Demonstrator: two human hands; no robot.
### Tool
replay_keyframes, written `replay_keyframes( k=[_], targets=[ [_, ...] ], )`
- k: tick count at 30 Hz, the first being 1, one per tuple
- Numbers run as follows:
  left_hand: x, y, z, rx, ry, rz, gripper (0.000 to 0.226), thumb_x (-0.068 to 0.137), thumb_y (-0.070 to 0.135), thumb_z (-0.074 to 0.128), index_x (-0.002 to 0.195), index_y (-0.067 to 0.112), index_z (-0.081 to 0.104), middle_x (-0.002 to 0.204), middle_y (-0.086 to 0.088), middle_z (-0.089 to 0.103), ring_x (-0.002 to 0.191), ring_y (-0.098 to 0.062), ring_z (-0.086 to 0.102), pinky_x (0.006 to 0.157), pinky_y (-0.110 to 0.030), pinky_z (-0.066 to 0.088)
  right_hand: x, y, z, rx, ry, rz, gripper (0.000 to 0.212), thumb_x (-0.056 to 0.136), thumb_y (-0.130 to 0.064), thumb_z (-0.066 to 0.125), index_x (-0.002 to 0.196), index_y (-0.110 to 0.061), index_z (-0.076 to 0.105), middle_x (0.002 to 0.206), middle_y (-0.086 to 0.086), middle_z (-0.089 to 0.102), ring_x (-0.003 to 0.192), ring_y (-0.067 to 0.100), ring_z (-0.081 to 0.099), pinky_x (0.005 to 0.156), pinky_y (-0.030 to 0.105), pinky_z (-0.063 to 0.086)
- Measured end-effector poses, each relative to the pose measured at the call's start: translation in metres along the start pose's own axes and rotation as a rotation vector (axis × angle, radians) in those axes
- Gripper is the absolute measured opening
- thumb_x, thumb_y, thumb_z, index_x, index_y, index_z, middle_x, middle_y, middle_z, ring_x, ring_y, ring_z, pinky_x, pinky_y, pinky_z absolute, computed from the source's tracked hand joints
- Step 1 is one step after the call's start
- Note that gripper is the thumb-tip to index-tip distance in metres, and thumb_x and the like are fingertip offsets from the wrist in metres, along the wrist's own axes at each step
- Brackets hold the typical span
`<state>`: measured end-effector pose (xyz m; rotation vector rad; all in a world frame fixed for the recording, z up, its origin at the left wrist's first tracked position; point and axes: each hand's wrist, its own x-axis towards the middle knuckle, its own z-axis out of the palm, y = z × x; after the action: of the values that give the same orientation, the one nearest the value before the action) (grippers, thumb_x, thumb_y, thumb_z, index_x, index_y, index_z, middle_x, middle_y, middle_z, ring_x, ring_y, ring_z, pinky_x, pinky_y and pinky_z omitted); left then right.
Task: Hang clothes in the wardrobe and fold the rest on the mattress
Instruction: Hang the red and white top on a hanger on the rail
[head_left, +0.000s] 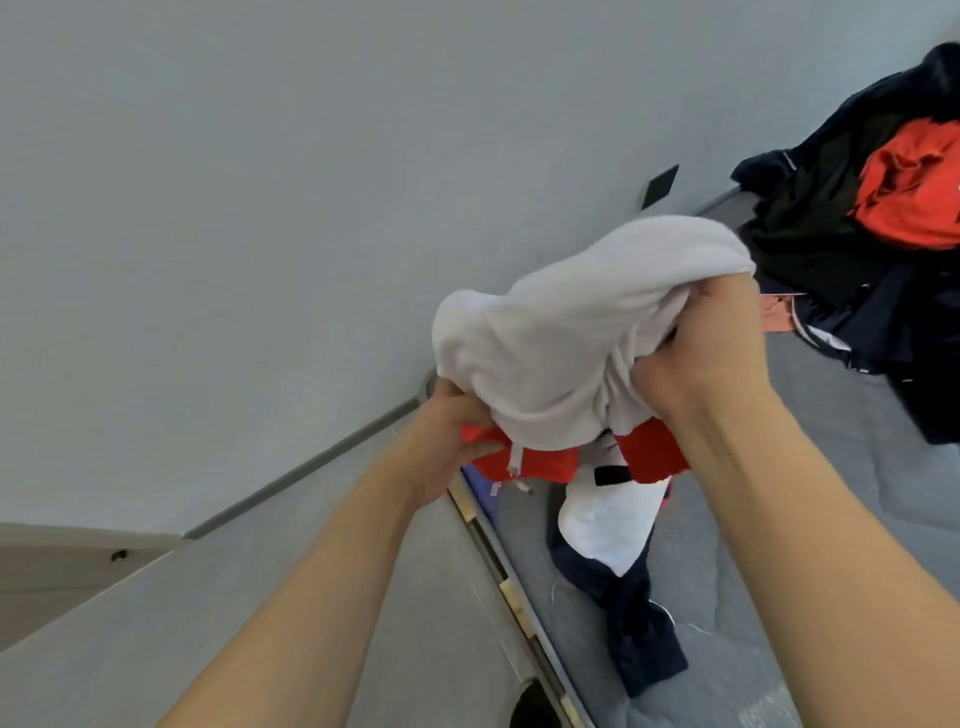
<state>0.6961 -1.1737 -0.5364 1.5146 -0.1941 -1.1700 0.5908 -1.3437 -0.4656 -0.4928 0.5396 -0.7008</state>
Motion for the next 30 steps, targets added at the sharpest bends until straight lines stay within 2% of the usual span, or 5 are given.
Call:
replay_keyframes(
  k=[3, 7, 17, 25, 30],
  targets=[
    [0.002, 0.021, 0.024, 0.483, 0.006, -0.047, 0.100, 0.066, 0.023, 0.076, 0.150, 0.022, 0.024, 0.146, -0.003, 0.040, 0.128, -0.020, 0.045, 0.109, -0.038, 0.042, -0.006, -0.037, 0.028, 0.134, -0.097, 0.005, 0.043, 0.091, -0.014, 0.034, 0.065, -0.014, 0.068, 0.070, 0.002, 0.067, 0.068, 0.018, 0.067, 0.064, 0.024, 0.053],
    [-0.008, 0.053, 0.056, 0.572, 0.028, -0.114, 0.029, 0.095, -0.004, 0.056, 0.079, 0.020, 0.051, 0.078, 0.002, 0.051, 0.068, -0.009, 0.044, 0.054, -0.010, 0.044, -0.023, -0.065, 0.061, 0.124, -0.112, -0.051, 0.055, 0.092, -0.015, 0.030, 0.048, -0.018, 0.062, 0.058, -0.003, 0.060, 0.057, 0.014, 0.061, 0.057, 0.020, 0.048],
    [-0.078, 0.198, 0.069, -0.530, 0.261, 0.297, 0.024, 0.105, 0.023, 0.045, 0.087, 0.017, 0.060, 0.056, 0.003, 0.066, 0.047, -0.012, 0.064, 0.045, -0.020, 0.050, -0.061, -0.132, 0.120, 0.284, -0.156, -0.198, 0.039, 0.091, -0.017, 0.038, 0.059, -0.013, 0.060, 0.062, 0.004, 0.060, 0.060, 0.019, 0.061, 0.061, 0.026, 0.049],
    [-0.198, 0.243, 0.067, -0.407, 0.274, 0.537, 0.015, 0.101, 0.017, 0.051, 0.092, 0.018, 0.064, 0.070, 0.005, 0.069, 0.059, -0.012, 0.065, 0.053, -0.023, 0.050, -0.095, -0.093, 0.133, 0.102, 0.059, -0.039, 0.036, 0.096, -0.049, 0.045, 0.102, -0.018, 0.064, 0.097, 0.004, 0.068, 0.091, 0.024, 0.065, 0.077, 0.035, 0.051],
    [-0.287, 0.238, 0.038, -0.154, 0.460, 0.572, 0.019, 0.098, 0.014, 0.054, 0.087, 0.018, 0.070, 0.070, 0.006, 0.069, 0.060, -0.010, 0.063, 0.055, -0.021, 0.049, -0.139, -0.056, 0.172, 0.038, -0.016, 0.153, 0.038, 0.094, -0.052, 0.048, 0.079, -0.021, 0.064, 0.073, 0.000, 0.067, 0.065, 0.017, 0.064, 0.060, 0.029, 0.050]
  ],
)
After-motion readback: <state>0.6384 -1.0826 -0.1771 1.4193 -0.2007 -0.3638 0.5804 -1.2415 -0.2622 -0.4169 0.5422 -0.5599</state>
